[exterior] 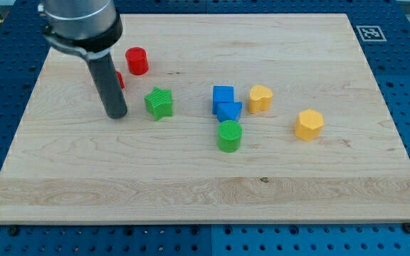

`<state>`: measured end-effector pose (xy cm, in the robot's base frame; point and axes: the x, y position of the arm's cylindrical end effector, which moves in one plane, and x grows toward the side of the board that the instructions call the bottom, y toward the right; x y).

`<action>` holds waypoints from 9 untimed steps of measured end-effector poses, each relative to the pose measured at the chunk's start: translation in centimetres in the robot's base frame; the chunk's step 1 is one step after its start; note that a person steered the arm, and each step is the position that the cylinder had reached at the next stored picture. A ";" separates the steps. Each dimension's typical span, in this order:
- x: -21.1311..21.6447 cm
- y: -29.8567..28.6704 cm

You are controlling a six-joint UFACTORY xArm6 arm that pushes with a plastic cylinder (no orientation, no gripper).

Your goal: Push the green star closer to the blue cube

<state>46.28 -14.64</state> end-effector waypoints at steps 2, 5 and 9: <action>1.6 1.7; -2.5 5.3; -5.1 8.9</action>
<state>41.22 -5.73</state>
